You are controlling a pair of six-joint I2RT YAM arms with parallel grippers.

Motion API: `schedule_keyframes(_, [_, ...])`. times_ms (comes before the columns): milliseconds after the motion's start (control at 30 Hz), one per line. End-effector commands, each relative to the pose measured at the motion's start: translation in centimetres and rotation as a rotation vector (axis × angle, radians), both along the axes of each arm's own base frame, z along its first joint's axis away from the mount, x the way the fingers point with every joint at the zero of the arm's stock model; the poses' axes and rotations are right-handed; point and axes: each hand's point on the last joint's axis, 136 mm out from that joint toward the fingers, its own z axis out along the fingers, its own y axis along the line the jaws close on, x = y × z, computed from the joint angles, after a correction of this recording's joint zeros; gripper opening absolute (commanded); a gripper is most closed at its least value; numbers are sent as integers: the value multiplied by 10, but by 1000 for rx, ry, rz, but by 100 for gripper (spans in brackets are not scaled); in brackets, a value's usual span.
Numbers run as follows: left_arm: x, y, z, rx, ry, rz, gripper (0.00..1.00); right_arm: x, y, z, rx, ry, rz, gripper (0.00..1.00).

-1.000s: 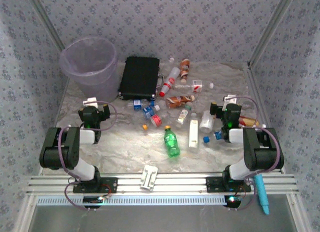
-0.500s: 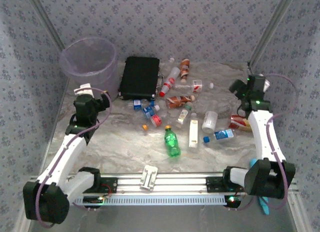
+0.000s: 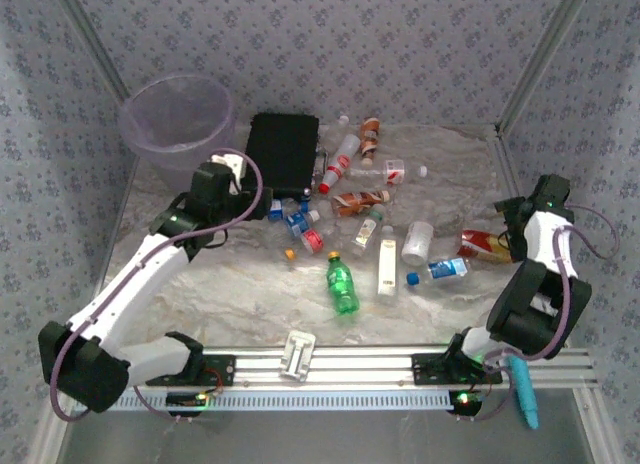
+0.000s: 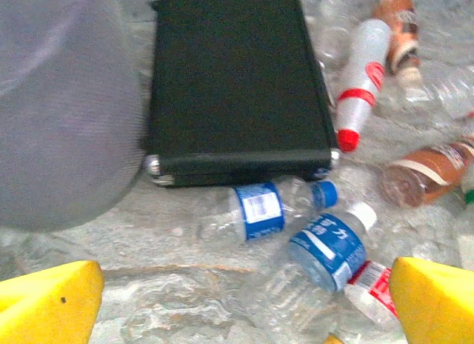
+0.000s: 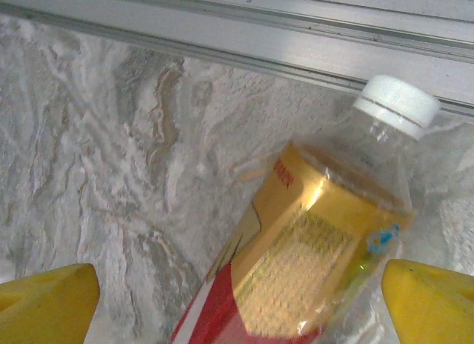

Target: Put the plastic bottles in the bin

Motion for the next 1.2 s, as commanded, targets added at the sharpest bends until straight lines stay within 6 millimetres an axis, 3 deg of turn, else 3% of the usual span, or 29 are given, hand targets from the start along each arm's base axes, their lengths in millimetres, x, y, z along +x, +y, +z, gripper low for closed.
schedule_keyframes(0, [-5, -19, -1, 50, 34, -95, 98, 3, -2, -23, 61, 10, -39, 100])
schedule_keyframes(267, [3, -37, 3, 82, 41, -139, 99, 9, 5, -69, 135, 62, -42, 100])
schedule_keyframes(533, [9, -51, 6, 73, 42, -157, 99, 20, 6, -73, 136, 60, 2, 92])
schedule_keyframes(667, [13, -61, 7, 62, 55, -171, 100, 27, 5, -58, 103, 48, 46, 81])
schedule_keyframes(867, [18, -83, 16, -1, 71, -208, 99, 35, 14, -25, 60, 10, 136, 76])
schedule_keyframes(1033, [11, -129, 32, -152, 70, -351, 100, 53, 52, 34, -11, -68, 303, 72])
schedule_keyframes(1167, [6, -165, 44, -273, 74, -462, 100, 70, 102, 85, -75, -152, 448, 68])
